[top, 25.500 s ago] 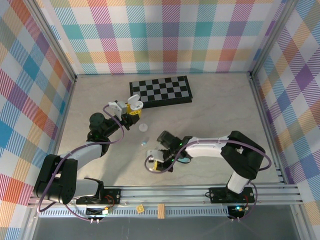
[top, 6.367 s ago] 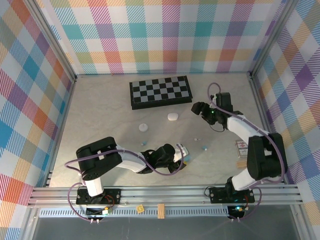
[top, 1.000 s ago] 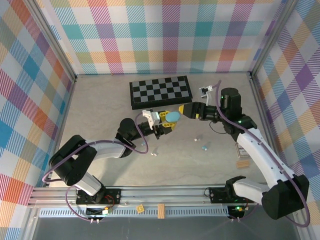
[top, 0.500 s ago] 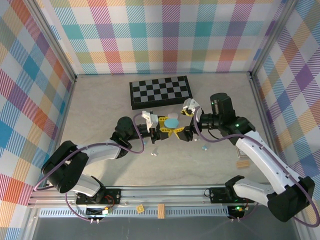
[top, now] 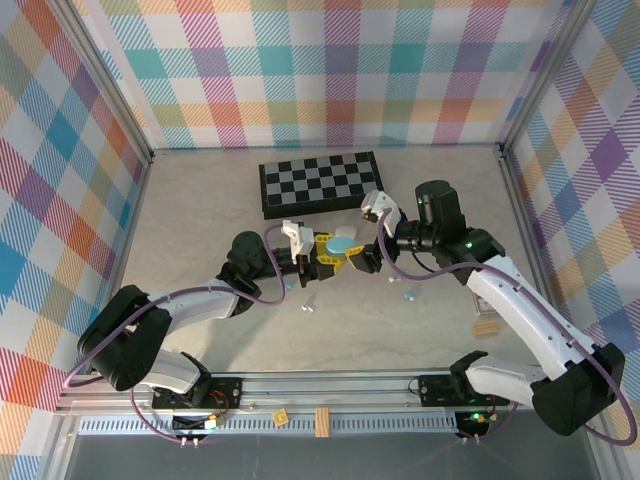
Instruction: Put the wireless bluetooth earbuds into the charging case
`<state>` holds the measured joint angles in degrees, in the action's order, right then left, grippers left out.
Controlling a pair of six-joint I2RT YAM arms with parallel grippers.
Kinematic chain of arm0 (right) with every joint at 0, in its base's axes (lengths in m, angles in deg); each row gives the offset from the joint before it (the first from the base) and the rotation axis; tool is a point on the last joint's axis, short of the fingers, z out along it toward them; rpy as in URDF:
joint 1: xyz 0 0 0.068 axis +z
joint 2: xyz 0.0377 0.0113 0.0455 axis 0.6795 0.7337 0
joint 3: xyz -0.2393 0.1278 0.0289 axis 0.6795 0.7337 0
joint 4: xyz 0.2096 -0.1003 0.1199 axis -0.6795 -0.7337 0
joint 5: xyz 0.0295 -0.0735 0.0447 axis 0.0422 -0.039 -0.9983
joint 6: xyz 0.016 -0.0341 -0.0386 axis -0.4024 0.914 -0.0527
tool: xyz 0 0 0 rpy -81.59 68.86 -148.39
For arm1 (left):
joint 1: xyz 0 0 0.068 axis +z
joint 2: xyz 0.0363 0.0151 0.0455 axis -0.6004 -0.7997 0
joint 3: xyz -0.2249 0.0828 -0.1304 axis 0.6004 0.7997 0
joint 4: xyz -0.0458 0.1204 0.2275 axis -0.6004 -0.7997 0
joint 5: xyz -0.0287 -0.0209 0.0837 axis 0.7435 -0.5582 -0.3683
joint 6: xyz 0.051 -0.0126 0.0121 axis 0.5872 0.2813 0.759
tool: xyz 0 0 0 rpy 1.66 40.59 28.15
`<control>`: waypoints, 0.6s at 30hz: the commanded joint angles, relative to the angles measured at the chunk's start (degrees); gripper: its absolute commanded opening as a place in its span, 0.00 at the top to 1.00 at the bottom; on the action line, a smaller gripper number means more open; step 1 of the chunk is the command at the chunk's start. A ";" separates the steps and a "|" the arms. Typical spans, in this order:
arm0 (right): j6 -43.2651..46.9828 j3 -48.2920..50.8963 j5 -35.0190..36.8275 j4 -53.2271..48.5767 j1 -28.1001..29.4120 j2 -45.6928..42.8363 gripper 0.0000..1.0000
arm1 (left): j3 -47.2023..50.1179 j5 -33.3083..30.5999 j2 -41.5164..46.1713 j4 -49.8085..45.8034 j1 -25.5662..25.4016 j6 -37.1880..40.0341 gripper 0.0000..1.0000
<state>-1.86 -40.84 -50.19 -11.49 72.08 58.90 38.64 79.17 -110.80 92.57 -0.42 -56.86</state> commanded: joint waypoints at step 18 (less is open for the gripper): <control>-9.34 -6.61 4.87 2.67 -0.18 3.60 0.08 | 0.44 3.58 2.71 2.68 -0.03 0.09 0.65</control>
<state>-10.93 -45.32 -45.95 -8.26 72.08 61.91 38.66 80.40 -110.06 92.01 -0.40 -56.86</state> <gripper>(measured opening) 0.924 0.364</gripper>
